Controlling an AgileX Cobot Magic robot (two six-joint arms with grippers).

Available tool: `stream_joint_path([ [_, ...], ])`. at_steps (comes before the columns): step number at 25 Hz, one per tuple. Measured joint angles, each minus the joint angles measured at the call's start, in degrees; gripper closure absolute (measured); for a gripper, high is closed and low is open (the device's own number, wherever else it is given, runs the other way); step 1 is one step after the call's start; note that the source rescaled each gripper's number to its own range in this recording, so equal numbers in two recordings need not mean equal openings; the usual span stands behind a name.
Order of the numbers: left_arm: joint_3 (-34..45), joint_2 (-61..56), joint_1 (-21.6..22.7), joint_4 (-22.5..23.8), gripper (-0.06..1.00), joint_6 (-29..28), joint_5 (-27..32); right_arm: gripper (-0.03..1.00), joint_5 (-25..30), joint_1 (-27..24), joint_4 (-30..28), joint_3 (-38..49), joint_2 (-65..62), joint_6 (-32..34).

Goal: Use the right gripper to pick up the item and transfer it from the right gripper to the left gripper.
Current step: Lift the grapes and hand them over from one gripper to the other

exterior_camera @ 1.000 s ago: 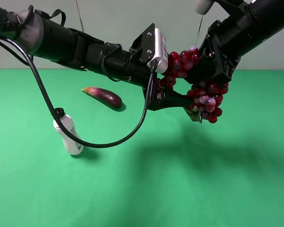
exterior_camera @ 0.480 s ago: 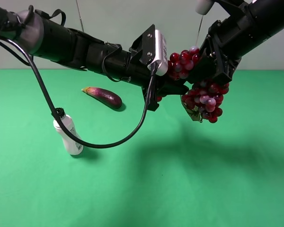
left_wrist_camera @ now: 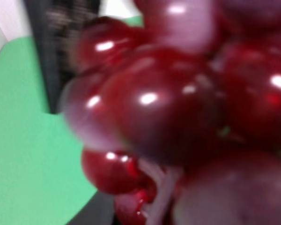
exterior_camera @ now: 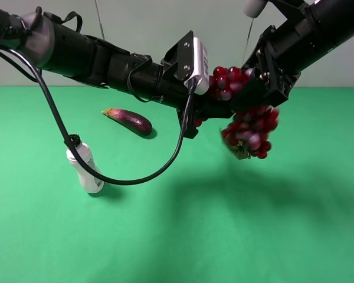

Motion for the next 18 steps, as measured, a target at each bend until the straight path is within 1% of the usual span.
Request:
stream_joint_path([
  [1, 0.0, 0.1, 0.0, 0.0, 0.91, 0.0, 0.0, 0.11, 0.0, 0.0, 0.2, 0.0, 0.0, 0.2],
  [3, 0.0, 0.2, 0.0, 0.0, 0.91, 0.0, 0.0, 0.02, 0.4, 0.0, 0.2, 0.0, -0.1, 0.6],
  [4, 0.0, 0.2, 0.0, 0.0, 0.91, 0.0, -0.1, 0.00, 0.5, 0.0, 0.2, 0.0, -0.1, 0.6],
  [8, 0.0, 0.2, 0.0, 0.1, 0.91, 0.0, -0.1, -0.03, 0.5, 0.0, 0.4, 0.0, -0.3, 0.7],
  [13, 0.0, 0.2, 0.0, 0.1, 0.91, 0.0, -0.2, -0.03, 0.1, 0.0, -0.3, 0.0, -2.0, 0.9],
  [16, 0.0, 0.2, 0.0, 0.1, 0.91, 0.0, -0.3, -0.03, -0.6, 0.0, -1.5, 0.0, -4.0, 2.6],
  [18, 0.0, 0.2, 0.0, 0.2, 0.91, 0.0, -0.3, -0.03, -1.2, 0.0, -2.4, 0.0, -5.5, 5.0],
])
